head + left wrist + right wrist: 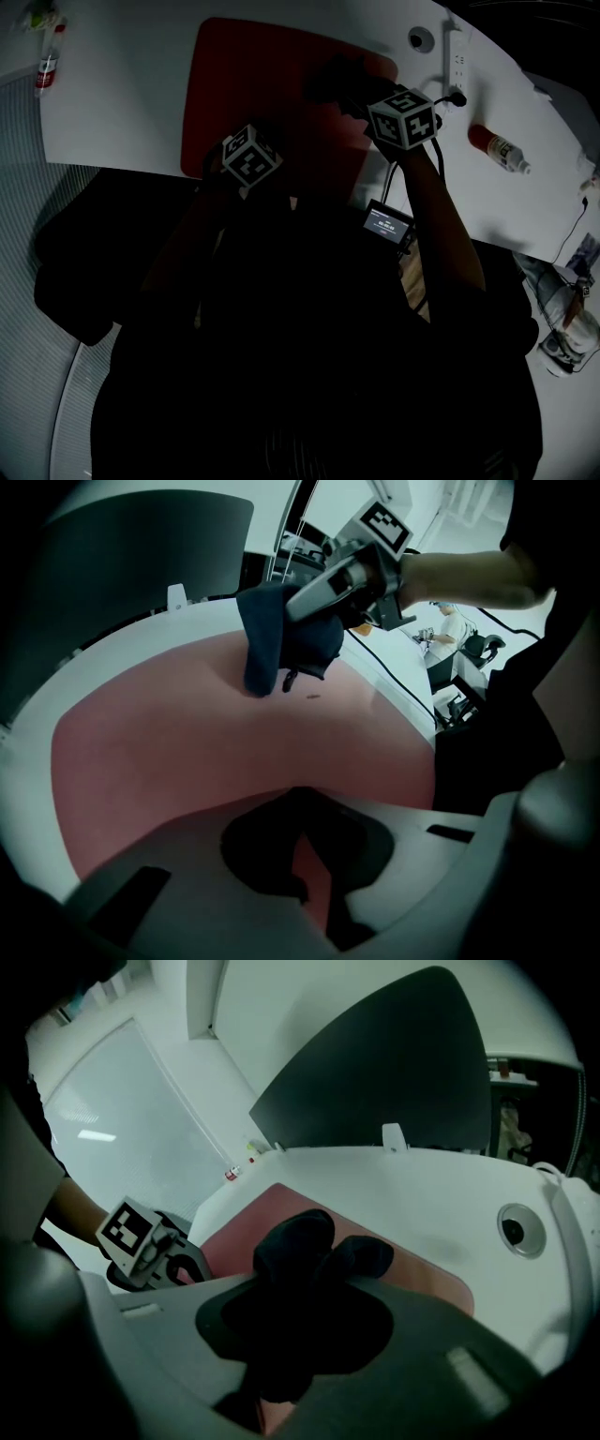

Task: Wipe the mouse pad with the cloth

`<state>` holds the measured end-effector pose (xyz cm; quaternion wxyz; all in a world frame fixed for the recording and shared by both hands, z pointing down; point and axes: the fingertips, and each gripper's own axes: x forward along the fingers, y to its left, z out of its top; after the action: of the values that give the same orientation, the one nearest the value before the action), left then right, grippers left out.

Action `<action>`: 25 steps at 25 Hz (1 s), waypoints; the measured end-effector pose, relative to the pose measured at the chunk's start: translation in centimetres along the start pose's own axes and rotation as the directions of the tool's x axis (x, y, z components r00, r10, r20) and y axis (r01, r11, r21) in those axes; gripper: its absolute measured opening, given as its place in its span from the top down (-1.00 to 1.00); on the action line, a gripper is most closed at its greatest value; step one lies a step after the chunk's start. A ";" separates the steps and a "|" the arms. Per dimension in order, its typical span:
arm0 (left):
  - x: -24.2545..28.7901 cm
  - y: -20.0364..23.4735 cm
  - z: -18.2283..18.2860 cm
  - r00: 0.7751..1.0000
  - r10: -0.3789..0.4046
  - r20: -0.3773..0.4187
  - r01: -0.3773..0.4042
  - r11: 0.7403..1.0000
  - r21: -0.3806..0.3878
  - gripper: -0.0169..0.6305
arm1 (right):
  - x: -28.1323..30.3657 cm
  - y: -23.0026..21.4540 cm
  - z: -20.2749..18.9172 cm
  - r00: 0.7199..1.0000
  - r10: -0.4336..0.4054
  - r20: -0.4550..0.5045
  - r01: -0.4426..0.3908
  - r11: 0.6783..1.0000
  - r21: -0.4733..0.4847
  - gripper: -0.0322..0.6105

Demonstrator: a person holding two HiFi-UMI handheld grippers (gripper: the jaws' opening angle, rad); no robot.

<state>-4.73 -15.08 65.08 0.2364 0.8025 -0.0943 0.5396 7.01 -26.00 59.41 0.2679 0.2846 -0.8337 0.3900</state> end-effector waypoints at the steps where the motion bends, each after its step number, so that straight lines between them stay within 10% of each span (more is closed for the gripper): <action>1: 0.1 0.0 0.0 1.000 -0.001 -0.003 0.001 1.000 0.000 0.92 | 0.2 -0.6 -0.3 1.000 -0.016 -0.018 0.016 1.000 -0.019 0.62; 5: -0.1 0.1 0.0 1.000 -0.002 -0.006 0.001 1.000 -0.008 0.92 | 0.4 -2.2 -0.5 0.989 -0.109 -0.096 0.087 0.975 -0.205 0.62; 14: 0.0 -0.2 0.1 1.000 0.012 -0.026 -0.011 1.000 0.024 0.92 | 2.0 -3.2 -1.8 0.926 -0.309 -0.217 0.111 0.772 -0.626 0.63; 25: 0.8 -0.1 -0.3 0.998 0.031 -0.045 -0.028 0.998 0.065 0.92 | 2.3 -3.5 -1.9 0.927 -0.311 -0.209 0.137 0.800 -0.584 0.67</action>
<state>-4.65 -14.78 65.87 0.2046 0.7955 -0.0832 0.5643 8.24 -26.97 63.71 0.5053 0.2298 -0.8213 0.1316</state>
